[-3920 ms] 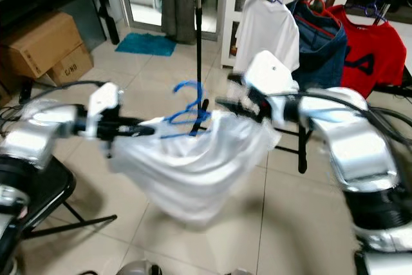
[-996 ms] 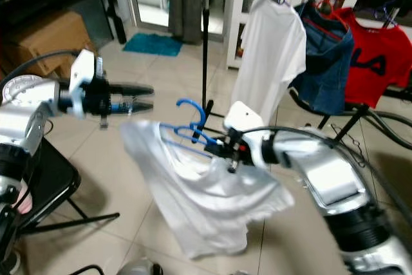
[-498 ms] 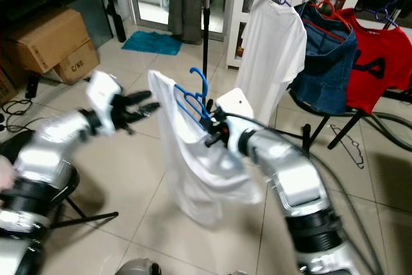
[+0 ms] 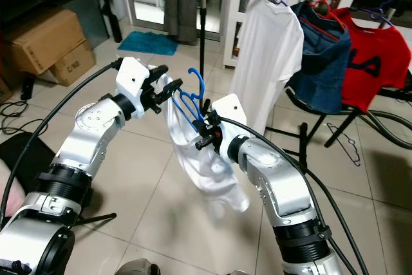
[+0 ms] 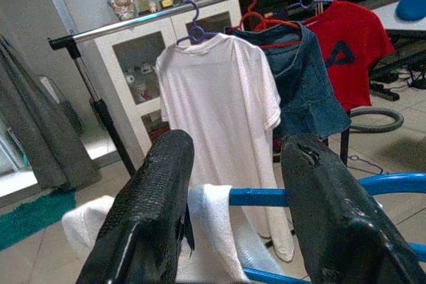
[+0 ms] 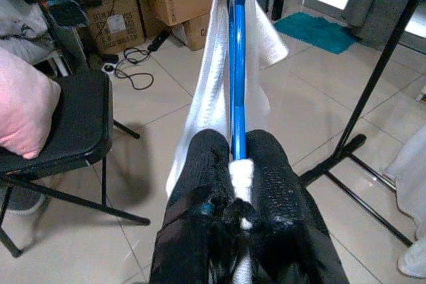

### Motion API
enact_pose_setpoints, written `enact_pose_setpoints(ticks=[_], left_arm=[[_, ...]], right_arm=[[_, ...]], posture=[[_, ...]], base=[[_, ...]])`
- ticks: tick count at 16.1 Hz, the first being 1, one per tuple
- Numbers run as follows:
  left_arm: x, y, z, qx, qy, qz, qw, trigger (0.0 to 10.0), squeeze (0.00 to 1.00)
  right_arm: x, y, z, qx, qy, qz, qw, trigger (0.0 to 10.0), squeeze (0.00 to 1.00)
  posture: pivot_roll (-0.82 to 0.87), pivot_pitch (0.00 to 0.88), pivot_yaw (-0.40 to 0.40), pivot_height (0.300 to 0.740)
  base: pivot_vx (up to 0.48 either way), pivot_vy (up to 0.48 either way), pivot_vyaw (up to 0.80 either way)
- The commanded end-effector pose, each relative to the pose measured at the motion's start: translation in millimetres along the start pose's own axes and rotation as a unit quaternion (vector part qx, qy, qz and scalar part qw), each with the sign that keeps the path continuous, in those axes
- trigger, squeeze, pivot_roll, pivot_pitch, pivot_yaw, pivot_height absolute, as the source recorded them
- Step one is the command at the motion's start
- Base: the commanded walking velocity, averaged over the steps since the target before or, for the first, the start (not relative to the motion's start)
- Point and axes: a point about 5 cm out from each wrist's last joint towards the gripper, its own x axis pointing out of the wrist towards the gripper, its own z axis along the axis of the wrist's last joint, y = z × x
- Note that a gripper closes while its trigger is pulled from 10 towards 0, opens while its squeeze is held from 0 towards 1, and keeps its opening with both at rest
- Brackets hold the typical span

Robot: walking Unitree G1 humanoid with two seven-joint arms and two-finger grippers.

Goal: Hang hanger

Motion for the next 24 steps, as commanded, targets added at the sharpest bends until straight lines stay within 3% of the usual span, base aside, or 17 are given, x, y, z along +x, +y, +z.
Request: enact_pose_setpoints(ticks=[1,4,8,14,16,18,20,24], left_arm=[[1.9,2.4,-3.9,0.011,0.015,0.02,1.0,10.0,0.0],[2.5,2.3,-6.0,-0.003,0.023,0.065,0.998,10.0,0.0],[2.3,-19.1,-11.1,-0.033,0.017,0.047,0.998,10.0,0.0],[-3.4,-23.8,-9.3,-0.01,0.01,0.061,0.998,10.0,0.0],[-9.5,-21.4,-12.8,0.008,0.018,0.092,0.996,10.0,0.0],[-10.9,-19.5,-14.9,0.001,0.022,0.118,0.993,10.0,0.0],[-10.7,-18.0,-9.7,-0.033,-0.002,0.158,0.987,10.0,0.0],[-5.4,-25.1,-12.8,-0.063,0.007,0.122,0.991,10.0,0.0]], right_arm=[[-4.3,-0.3,11.9,-0.001,-0.029,0.003,1.0,0.0,0.0],[-4.0,-0.9,11.9,-0.004,-0.027,0.006,1.0,0.0,0.0],[-4.0,-4.6,11.8,-0.011,-0.021,0.006,1.0,0.0,0.0],[-5.0,-9.4,11.8,-0.016,-0.012,0.008,1.0,0.0,0.0],[-5.1,-15.8,13.7,-0.01,-0.013,-0.004,1.0,0.0,0.0],[-4.8,-17.7,15.1,-0.007,-0.015,-0.005,1.0,0.0,0.0],[-4.4,-20.5,17.0,-0.007,-0.016,-0.006,1.0,0.0,0.0],[-4.4,-23.2,19.9,-0.008,-0.019,-0.007,1.0,0.0,0.0]], posture=[[-0.01,0.0,0.021,0.74],[-0.01,0.0,0.019,0.74],[-0.01,0.0,0.014,0.74],[-0.01,0.0,0.011,0.74],[-0.01,0.0,0.009,0.74],[-0.01,0.0,0.006,0.74],[-0.01,0.0,0.004,0.74],[-0.01,0.0,0.005,0.74]], base=[[0.0,0.0,0.0],[0.0,0.0,0.0],[0.0,0.0,0.0],[0.0,0.0,0.0],[0.0,0.0,0.0],[0.0,0.0,0.0],[0.0,0.0,0.0],[0.0,0.0,0.0]])
